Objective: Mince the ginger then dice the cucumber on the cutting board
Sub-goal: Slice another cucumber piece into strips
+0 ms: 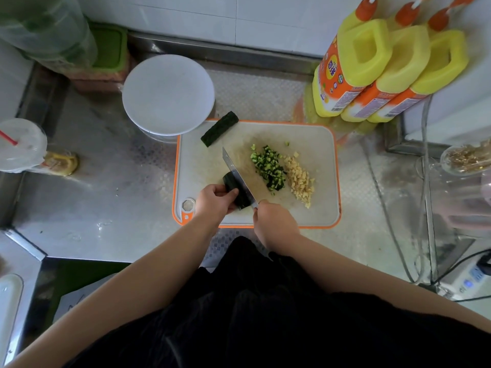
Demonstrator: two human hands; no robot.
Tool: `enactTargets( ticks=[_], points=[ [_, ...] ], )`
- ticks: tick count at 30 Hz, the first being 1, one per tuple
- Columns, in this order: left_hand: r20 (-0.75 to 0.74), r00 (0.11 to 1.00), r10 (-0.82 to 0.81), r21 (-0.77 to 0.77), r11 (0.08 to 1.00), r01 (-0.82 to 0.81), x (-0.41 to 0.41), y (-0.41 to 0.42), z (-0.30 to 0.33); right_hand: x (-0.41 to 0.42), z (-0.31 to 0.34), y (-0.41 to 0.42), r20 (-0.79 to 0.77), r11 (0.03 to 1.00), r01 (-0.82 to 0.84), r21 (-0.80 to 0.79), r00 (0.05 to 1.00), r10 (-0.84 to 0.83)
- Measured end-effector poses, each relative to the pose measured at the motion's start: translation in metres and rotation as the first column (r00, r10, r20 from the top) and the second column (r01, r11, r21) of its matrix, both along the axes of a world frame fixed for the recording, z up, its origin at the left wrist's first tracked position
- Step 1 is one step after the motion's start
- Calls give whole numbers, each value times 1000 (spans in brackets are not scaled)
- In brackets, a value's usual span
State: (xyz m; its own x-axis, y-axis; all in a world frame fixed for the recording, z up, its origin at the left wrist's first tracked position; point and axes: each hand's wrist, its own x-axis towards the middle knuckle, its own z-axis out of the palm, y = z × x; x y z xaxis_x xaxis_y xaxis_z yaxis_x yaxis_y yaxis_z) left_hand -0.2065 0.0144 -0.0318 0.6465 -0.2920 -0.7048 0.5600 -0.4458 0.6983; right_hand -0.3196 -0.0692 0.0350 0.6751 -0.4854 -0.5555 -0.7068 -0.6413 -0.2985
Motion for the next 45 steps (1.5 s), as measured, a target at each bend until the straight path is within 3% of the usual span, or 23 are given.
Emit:
enactTargets(
  ticks=[6, 12, 17, 25, 32, 38, 45],
  points=[
    [-17, 1000, 22, -12, 1000, -22, -2, -1, 3, 14, 0, -2, -6, 999, 18, 36, 1000, -18],
    [-24, 999, 30, -7, 1000, -30, -2, 0, 2, -1, -1, 3, -61, 996, -79, -35, 995, 77],
    [-29, 999, 30, -4, 1000, -30, -2, -1, 3, 17, -9, 1, -53, 1000, -5, -16, 999, 4],
    [-28, 999, 22, 3, 1000, -21, -2, -1, 3, 6, -14, 1, -78, 1000, -18, 12, 997, 19],
    [22, 1000, 8, 28, 1000, -8, -4, 0, 2, 7, -19, -4, -37, 997, 40, 68, 999, -38],
    [25, 1000, 7, 16, 1000, -8, -4, 2, 3, 0, -7, -13, 41, 977, 174, 125, 983, -180],
    [24, 1000, 7, 4, 1000, -7, -4, 3, 2, -8, 5, -9, 43, 994, 81, 78, 996, -84]
  ],
)
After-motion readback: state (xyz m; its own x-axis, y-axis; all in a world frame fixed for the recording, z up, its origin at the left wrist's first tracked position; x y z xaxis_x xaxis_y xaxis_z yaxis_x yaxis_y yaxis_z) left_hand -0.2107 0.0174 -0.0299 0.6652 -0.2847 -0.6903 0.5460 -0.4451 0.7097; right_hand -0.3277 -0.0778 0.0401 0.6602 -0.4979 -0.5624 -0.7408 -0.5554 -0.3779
